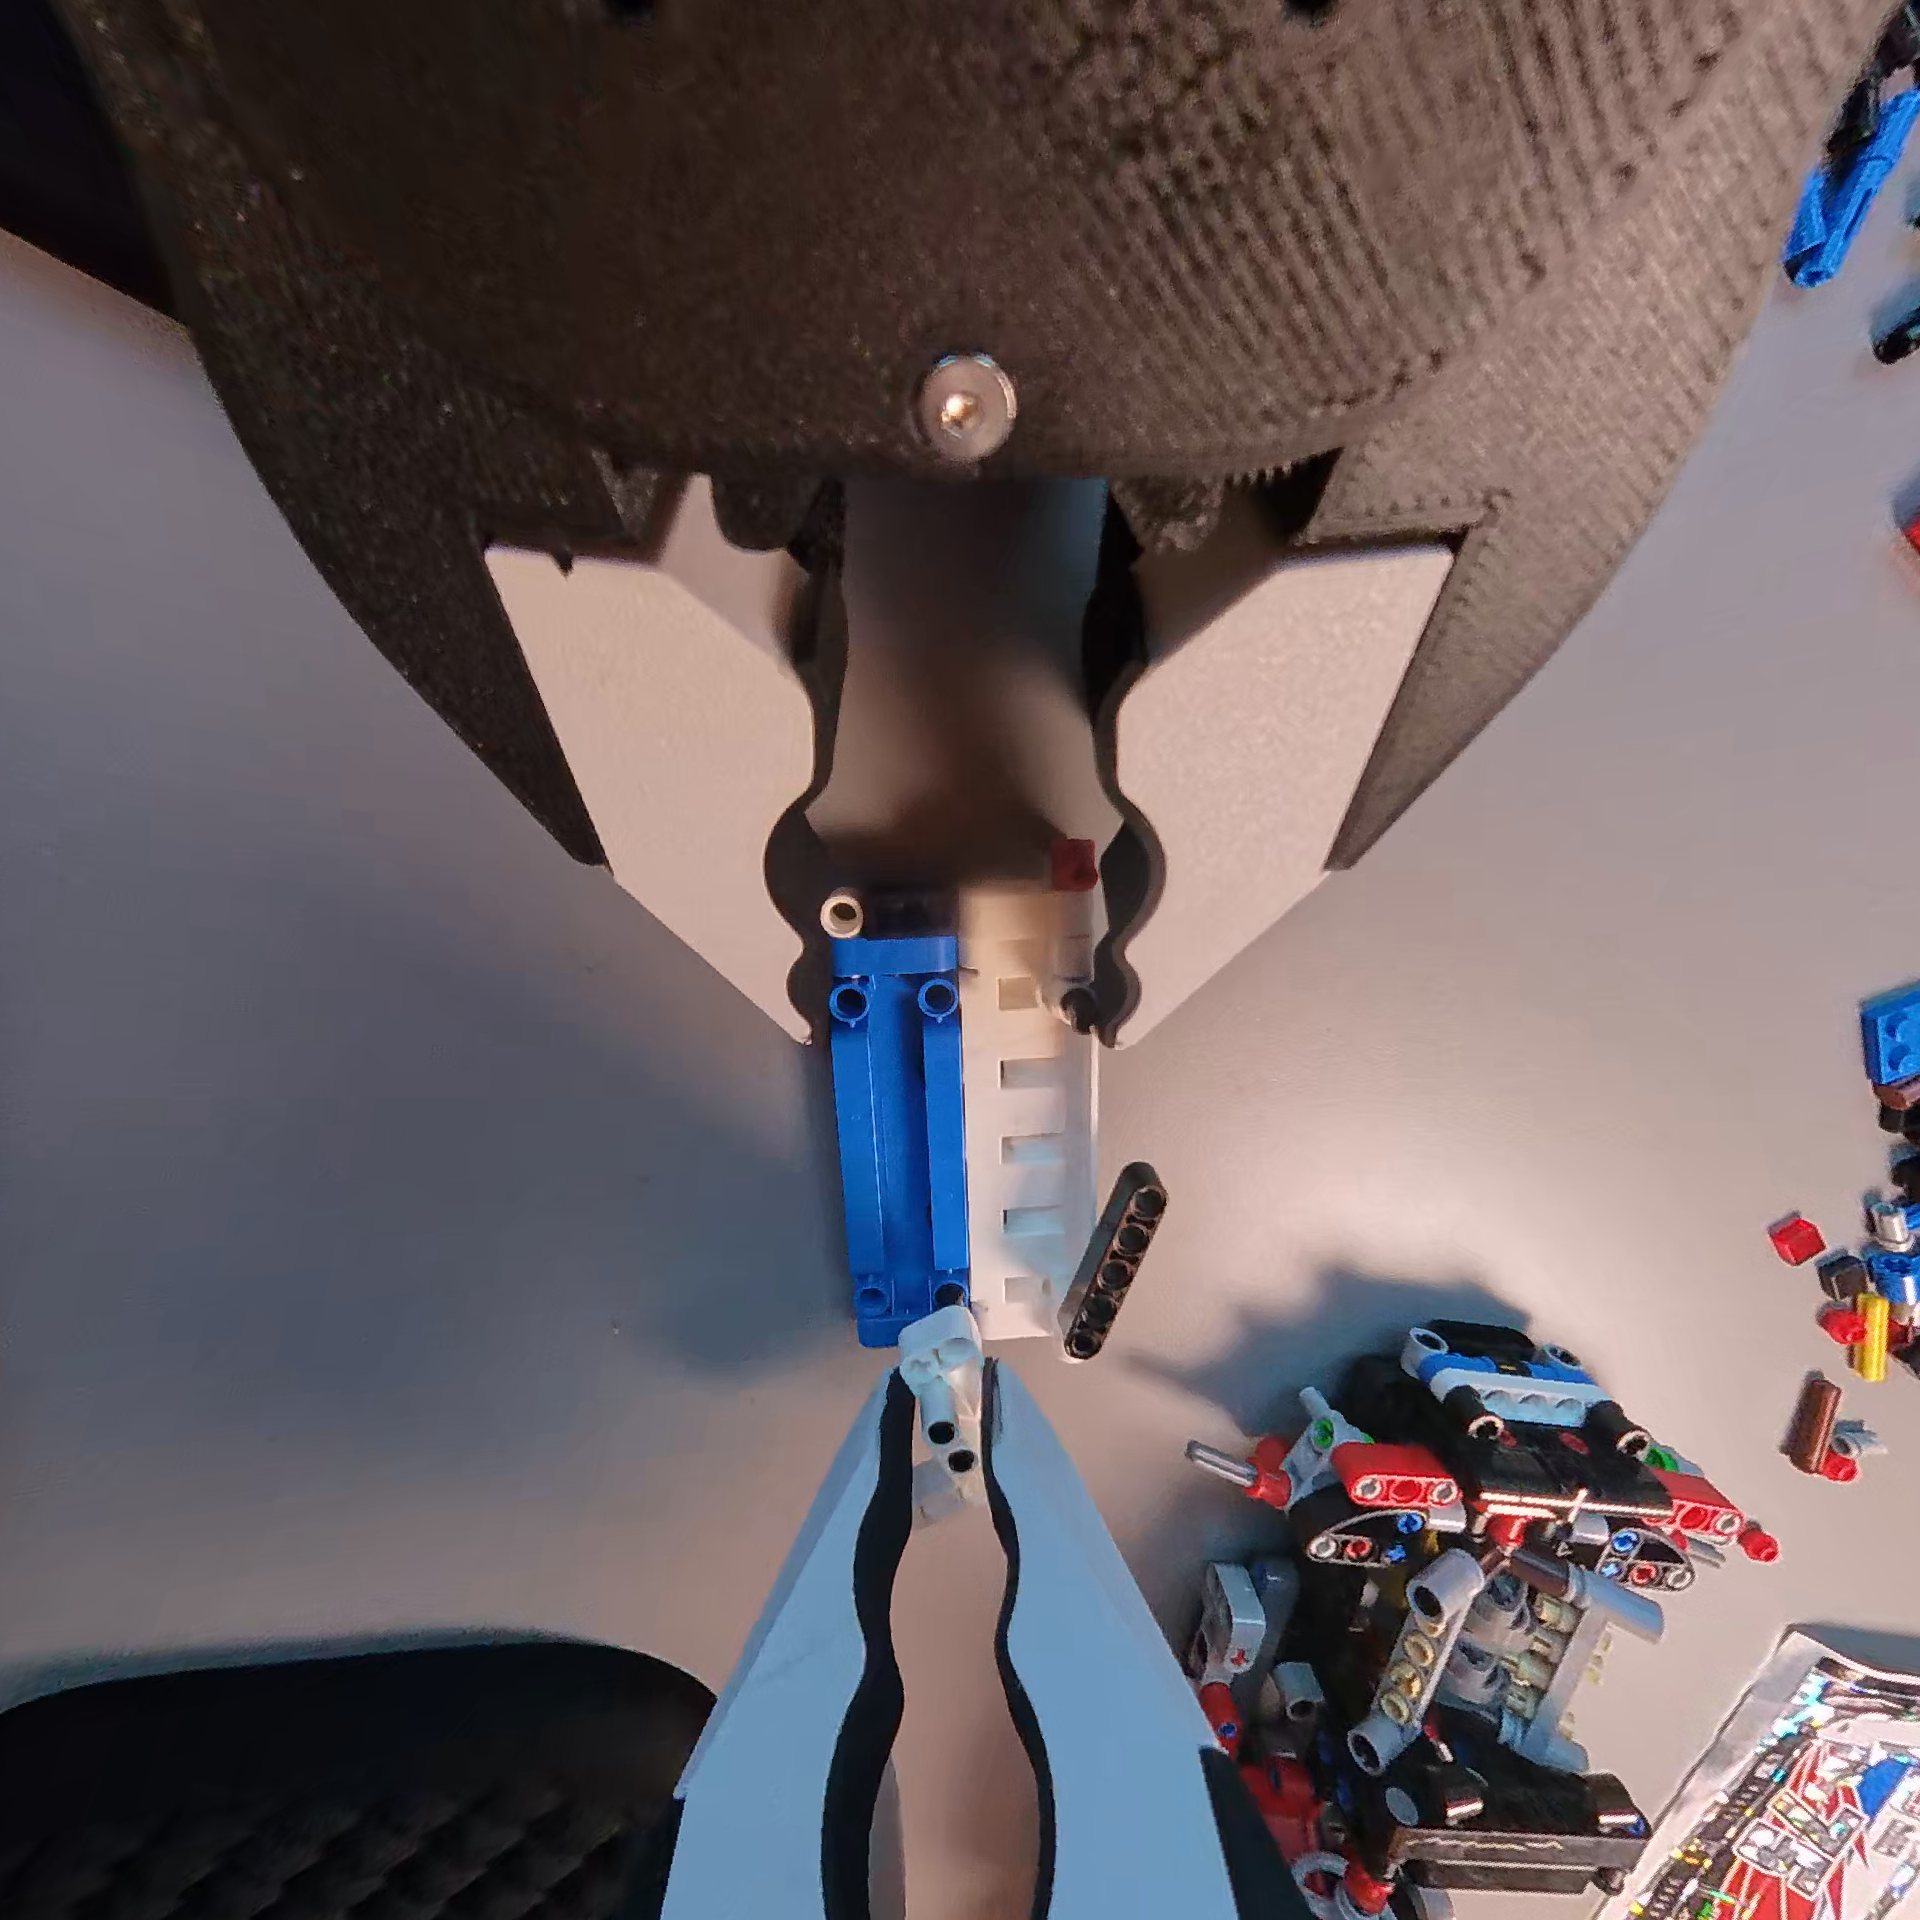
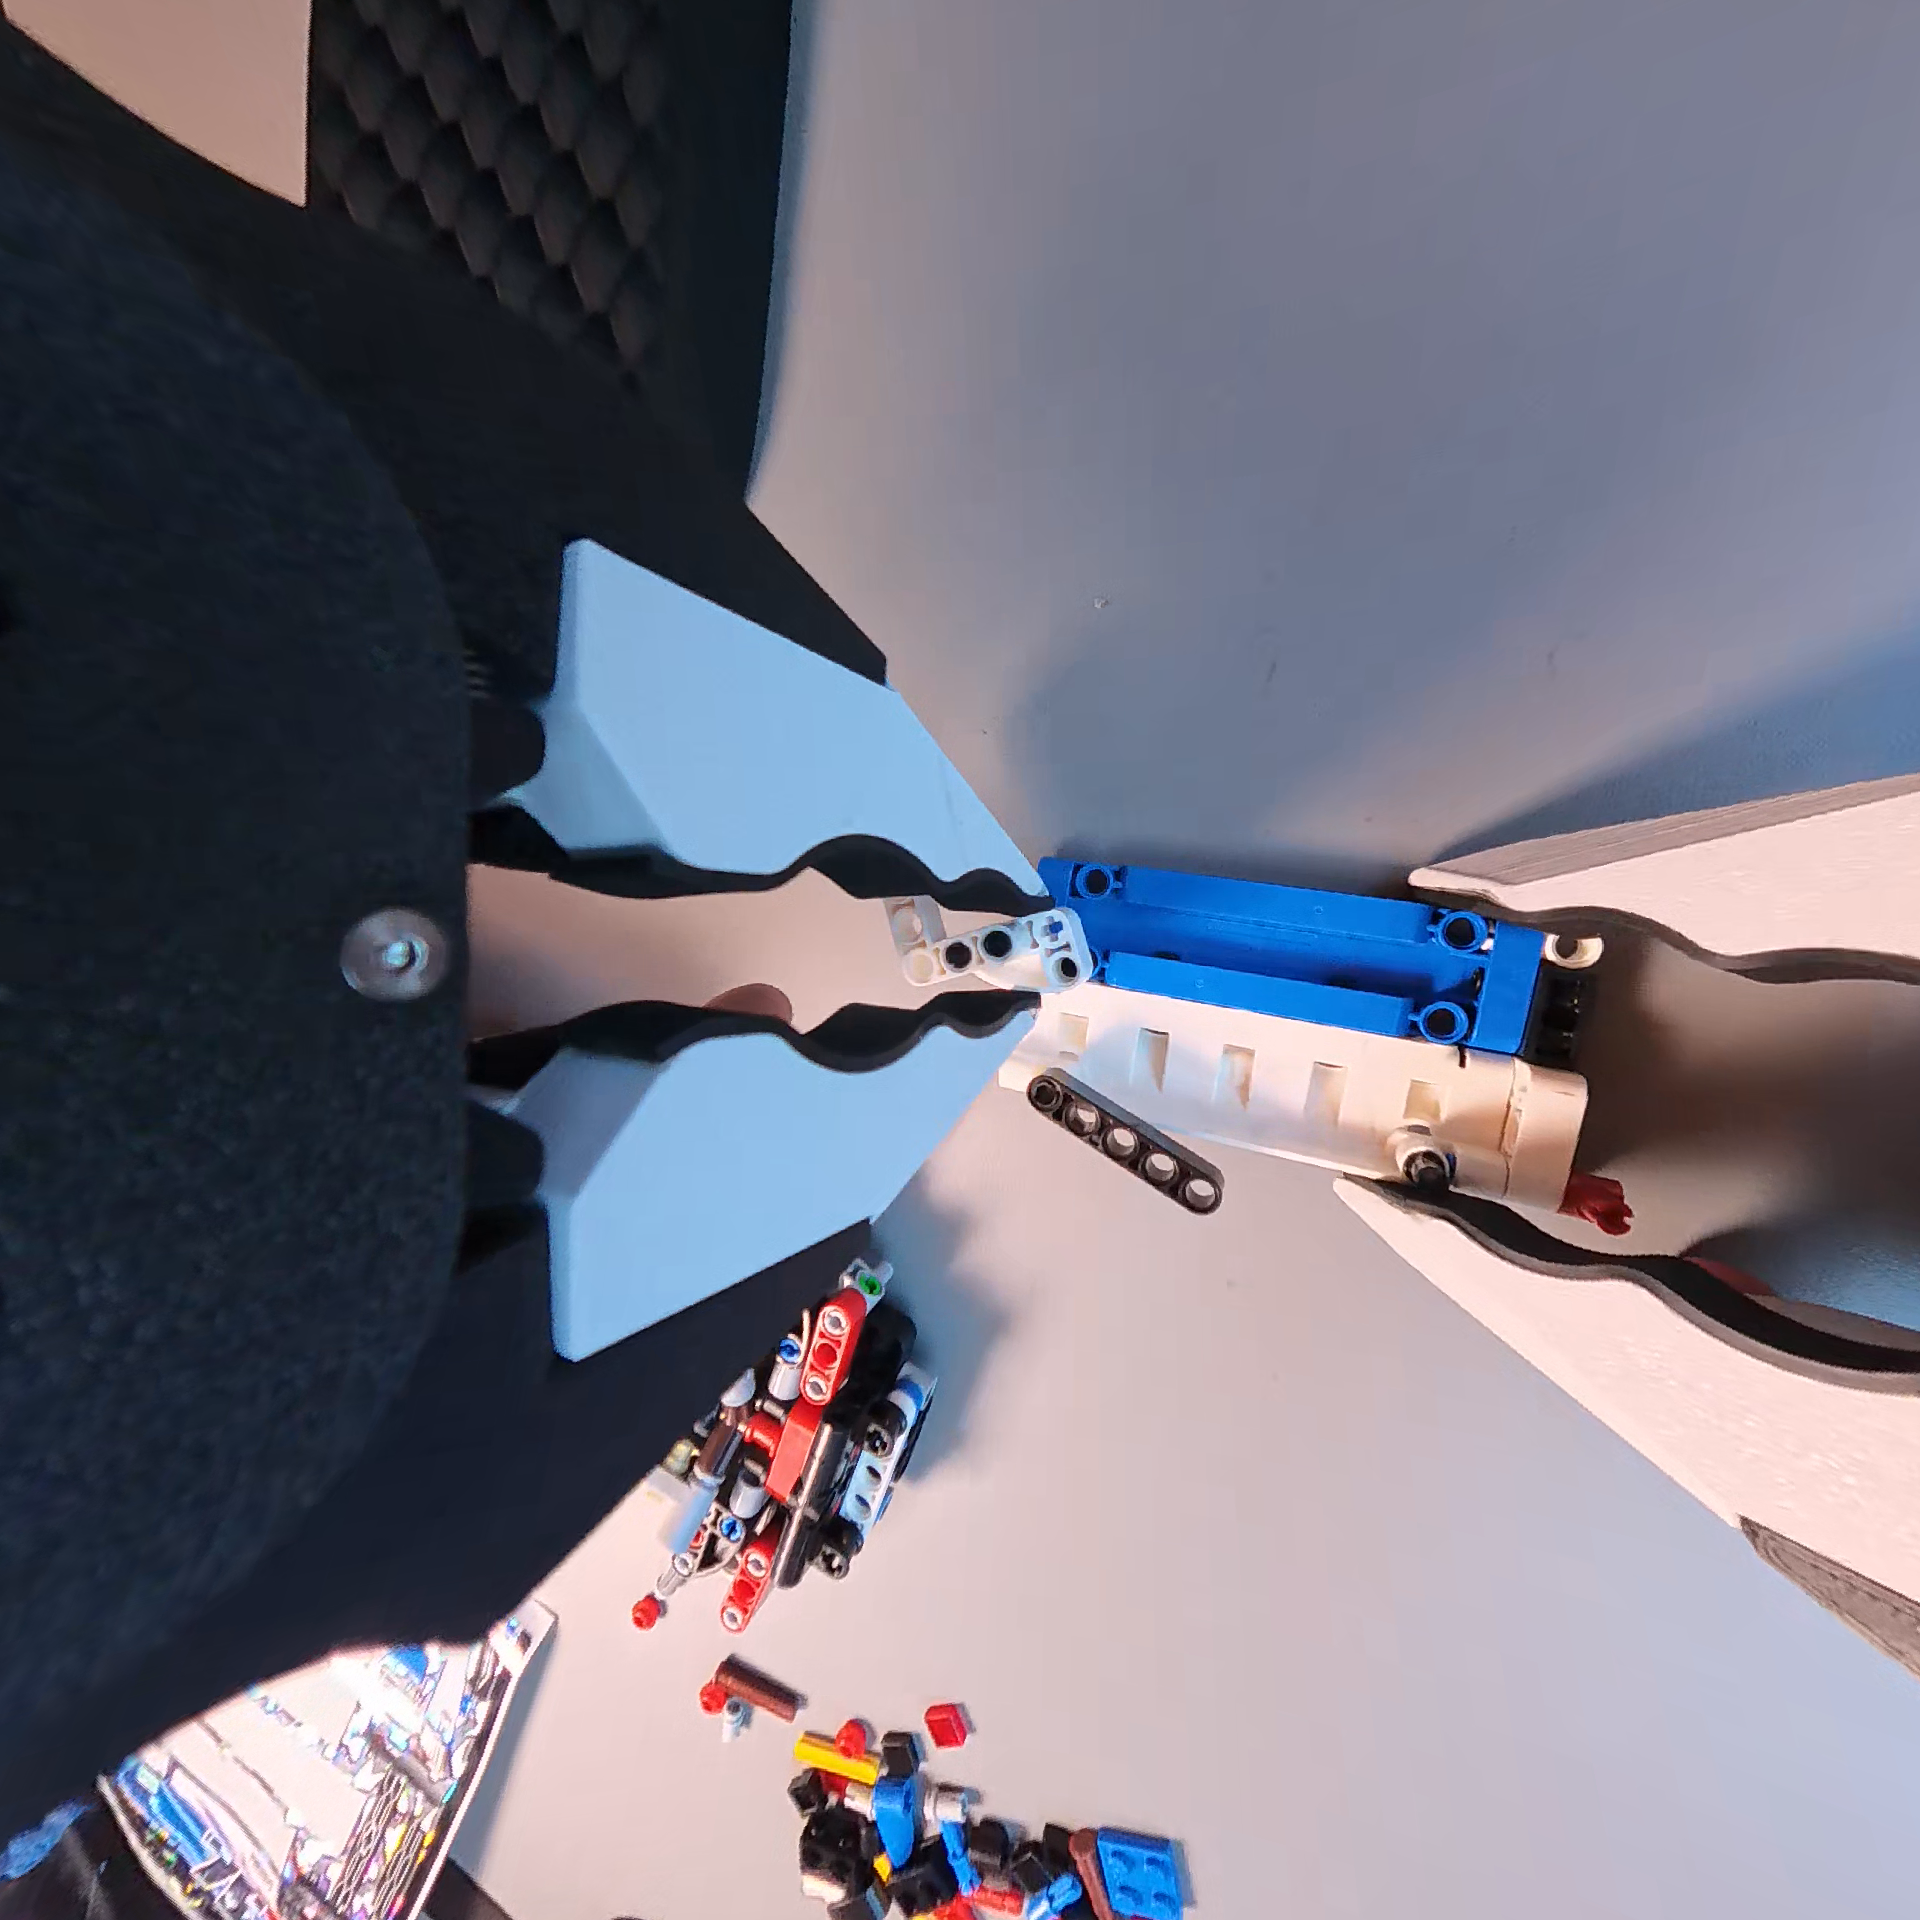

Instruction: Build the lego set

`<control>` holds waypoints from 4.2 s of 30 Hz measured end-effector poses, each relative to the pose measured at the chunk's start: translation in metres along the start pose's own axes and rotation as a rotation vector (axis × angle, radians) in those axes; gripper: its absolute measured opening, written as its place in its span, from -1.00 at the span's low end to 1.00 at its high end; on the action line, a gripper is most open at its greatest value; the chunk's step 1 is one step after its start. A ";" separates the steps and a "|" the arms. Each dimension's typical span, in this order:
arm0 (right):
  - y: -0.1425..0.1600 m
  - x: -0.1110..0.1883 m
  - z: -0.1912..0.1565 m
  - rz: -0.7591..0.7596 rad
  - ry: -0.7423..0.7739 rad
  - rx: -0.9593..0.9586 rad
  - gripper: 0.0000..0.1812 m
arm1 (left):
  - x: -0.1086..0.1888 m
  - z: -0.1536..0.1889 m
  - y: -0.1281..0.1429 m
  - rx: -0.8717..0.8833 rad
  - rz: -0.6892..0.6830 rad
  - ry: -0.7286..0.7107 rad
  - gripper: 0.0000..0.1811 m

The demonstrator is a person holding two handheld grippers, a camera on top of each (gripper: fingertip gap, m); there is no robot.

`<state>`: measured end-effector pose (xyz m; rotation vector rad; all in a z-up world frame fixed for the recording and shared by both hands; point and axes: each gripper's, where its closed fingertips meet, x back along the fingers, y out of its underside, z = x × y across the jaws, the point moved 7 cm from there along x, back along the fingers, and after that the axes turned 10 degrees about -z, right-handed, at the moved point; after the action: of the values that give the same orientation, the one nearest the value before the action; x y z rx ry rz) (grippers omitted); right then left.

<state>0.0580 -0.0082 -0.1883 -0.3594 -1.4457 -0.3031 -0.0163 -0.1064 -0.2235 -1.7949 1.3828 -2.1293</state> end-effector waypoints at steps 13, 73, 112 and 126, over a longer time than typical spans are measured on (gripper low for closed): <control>-0.004 -0.003 -0.003 -0.090 0.038 0.047 -0.86 | 0.000 0.000 0.000 0.000 0.004 -0.002 -0.46; 0.001 -0.007 -0.012 0.149 0.218 0.001 -0.73 | 0.001 -0.001 0.002 -0.020 0.023 0.010 -0.46; -0.025 -0.006 0.001 -0.317 -0.083 0.288 -0.86 | 0.000 0.000 0.001 -0.041 0.028 0.023 -0.46; -0.027 -0.008 0.002 -0.295 -0.119 0.317 -0.85 | 0.000 -0.001 0.002 -0.039 0.029 0.030 -0.46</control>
<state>0.0444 -0.0317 -0.1947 0.0961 -1.6359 -0.2869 -0.0183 -0.1065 -0.2244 -1.7518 1.4581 -2.1382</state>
